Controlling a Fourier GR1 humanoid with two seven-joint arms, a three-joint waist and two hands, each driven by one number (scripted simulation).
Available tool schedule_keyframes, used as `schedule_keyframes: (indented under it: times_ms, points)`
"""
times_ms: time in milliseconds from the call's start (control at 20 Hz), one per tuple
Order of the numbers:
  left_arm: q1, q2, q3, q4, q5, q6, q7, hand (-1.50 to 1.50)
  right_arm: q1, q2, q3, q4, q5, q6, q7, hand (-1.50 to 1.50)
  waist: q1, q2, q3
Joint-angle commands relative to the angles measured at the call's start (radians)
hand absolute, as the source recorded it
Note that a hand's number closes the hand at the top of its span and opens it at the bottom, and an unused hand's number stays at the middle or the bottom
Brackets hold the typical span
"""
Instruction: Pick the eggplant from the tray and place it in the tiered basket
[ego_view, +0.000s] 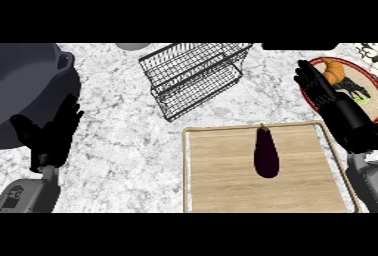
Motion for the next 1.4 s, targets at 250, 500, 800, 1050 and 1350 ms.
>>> schedule_keyframes:
  times_ms: [250,500,800,1050,1350]
  points:
    - [-0.035,-0.047,-0.118,-0.095,-0.032,-0.088,0.014,0.0,0.214,0.121,-0.056,-0.137,0.185,-0.295,-0.201,1.5,-0.062,-0.018,-0.008]
    - [-0.035,-0.056,-0.134,-0.115,-0.012,-0.106,0.053,0.0,0.332,0.288,-0.199,-0.059,0.29,-0.698,-0.239,-1.5,-0.066,-0.016,-0.007]
    - [0.008,-0.081,-0.169,-0.153,-0.028,-0.118,0.064,0.0,0.554,0.245,0.079,-0.239,0.631,-0.735,-0.125,-1.5,-0.025,-0.013,-0.011]
    - [0.003,-0.076,-0.163,-0.137,-0.024,-0.133,0.055,0.0,0.643,0.167,0.116,-0.328,0.923,-0.726,0.195,-1.5,-0.03,-0.008,-0.02]
    - [-0.017,-0.058,-0.162,-0.16,-0.031,-0.128,0.089,0.0,0.691,0.15,0.066,-0.355,1.203,-0.584,0.51,-1.5,-0.021,0.0,-0.025]
